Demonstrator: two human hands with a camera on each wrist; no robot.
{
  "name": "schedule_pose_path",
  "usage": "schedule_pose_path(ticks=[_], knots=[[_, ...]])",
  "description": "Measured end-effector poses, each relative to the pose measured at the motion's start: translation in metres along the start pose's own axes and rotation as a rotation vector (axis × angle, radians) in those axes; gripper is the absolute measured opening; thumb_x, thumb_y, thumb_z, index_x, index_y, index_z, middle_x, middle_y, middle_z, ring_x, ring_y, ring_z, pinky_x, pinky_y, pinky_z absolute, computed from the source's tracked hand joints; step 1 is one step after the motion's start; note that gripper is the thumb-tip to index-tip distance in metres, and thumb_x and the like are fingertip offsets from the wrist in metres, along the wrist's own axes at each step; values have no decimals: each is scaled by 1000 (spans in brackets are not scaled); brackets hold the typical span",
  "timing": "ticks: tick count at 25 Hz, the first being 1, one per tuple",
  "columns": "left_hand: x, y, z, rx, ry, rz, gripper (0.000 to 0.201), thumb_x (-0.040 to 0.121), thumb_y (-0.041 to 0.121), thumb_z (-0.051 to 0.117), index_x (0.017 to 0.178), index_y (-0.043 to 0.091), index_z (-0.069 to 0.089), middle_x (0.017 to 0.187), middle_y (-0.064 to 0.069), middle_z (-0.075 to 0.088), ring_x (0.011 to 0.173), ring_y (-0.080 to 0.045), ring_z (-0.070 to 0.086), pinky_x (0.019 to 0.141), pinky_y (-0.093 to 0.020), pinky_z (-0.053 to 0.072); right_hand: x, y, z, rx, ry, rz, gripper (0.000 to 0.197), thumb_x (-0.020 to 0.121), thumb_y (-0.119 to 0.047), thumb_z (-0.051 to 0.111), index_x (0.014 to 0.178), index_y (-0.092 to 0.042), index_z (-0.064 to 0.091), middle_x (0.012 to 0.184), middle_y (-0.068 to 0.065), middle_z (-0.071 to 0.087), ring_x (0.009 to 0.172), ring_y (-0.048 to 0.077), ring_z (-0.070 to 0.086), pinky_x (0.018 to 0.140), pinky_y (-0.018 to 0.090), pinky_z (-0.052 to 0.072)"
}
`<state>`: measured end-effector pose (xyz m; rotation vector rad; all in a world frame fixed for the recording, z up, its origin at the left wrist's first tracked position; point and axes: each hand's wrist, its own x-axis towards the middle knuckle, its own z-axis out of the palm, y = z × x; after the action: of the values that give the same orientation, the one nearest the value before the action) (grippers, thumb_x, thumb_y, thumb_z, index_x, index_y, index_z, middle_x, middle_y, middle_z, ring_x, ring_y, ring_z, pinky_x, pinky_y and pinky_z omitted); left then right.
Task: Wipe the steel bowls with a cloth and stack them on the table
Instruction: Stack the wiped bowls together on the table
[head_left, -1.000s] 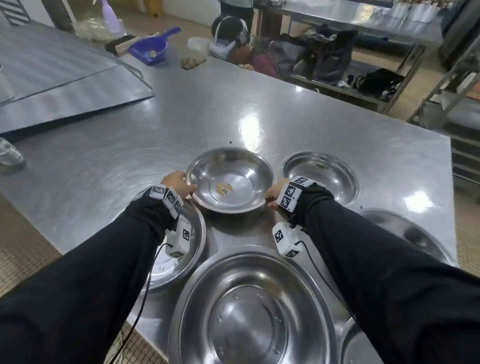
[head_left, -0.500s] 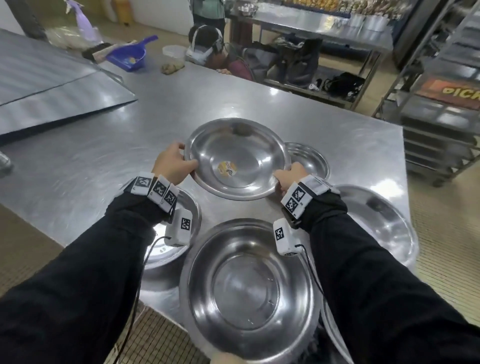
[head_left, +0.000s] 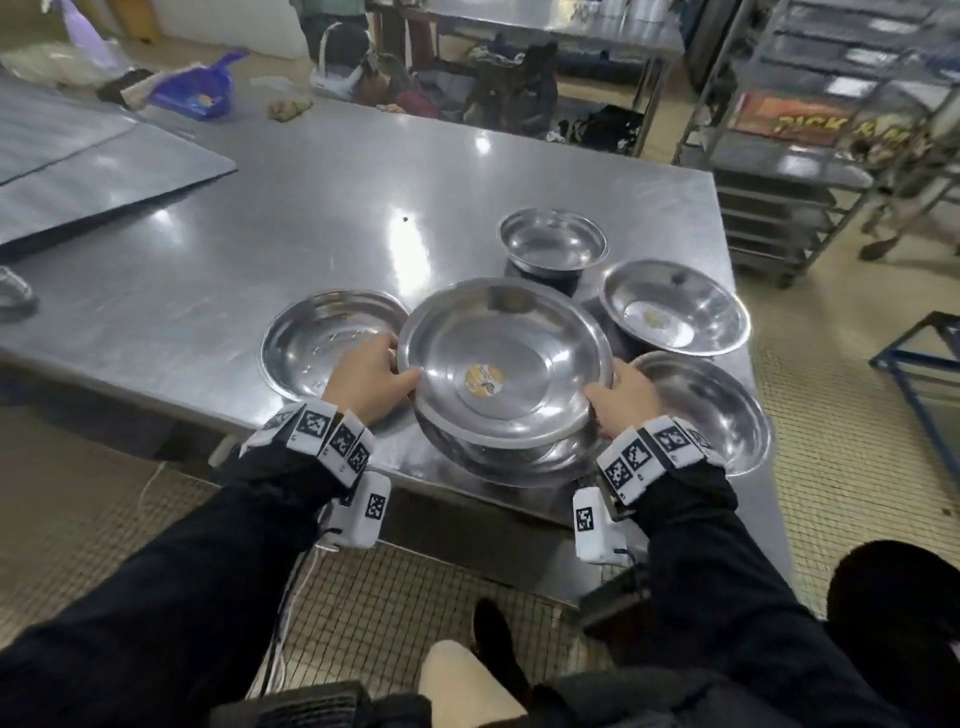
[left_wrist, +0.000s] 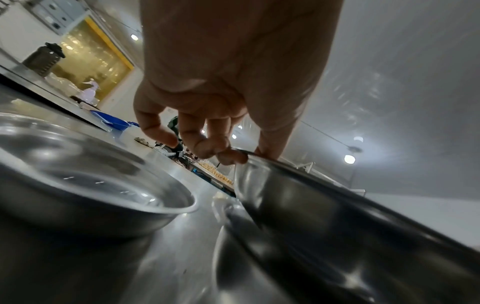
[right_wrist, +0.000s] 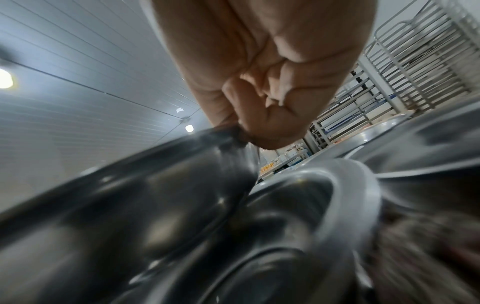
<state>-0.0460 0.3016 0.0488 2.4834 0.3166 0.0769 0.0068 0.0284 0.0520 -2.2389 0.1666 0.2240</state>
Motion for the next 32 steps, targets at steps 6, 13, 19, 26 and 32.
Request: schedule_pose_path(ticks=[6,13,19,26,32], knots=[[-20,-23,19,51,-63,1,21,89,30,62,95,11,54,76,-5,64,71,-20,62,64,-34,51,-33,21,20,-200,85,0,42,90,-16,49,131,-9,44,105,13,57,75,18,48,67,25,37],[-20,-22,27,248,-87,6,31,91,45,55,98,16,52,82,0,59,79,-21,62,78,-41,53,-37,30,20,-440,127,4,30,90,-27,49,116,-12,48,91,6,53,79,25,49,69,32,43],[-2,22,22,243,-72,56,38,94,43,49,122,16,51,100,-2,65,89,-21,62,82,-38,51,-20,36,-15,-53,235,27,31,92,-24,52,122,-17,54,96,3,62,88,25,61,80,37,51],[87,128,57,-22,-134,25,25,89,22,52,108,10,63,102,-4,65,95,-22,61,79,-31,47,77,68,-105,167,80,243,23,93,-7,49,113,0,57,69,6,54,48,16,45,38,21,37],[165,201,131,6,-278,-46,24,85,24,53,88,4,66,88,-9,70,83,-27,70,74,-34,56,176,99,-177,140,71,297,35,92,-8,48,127,-6,51,79,6,54,59,17,50,48,27,42]])
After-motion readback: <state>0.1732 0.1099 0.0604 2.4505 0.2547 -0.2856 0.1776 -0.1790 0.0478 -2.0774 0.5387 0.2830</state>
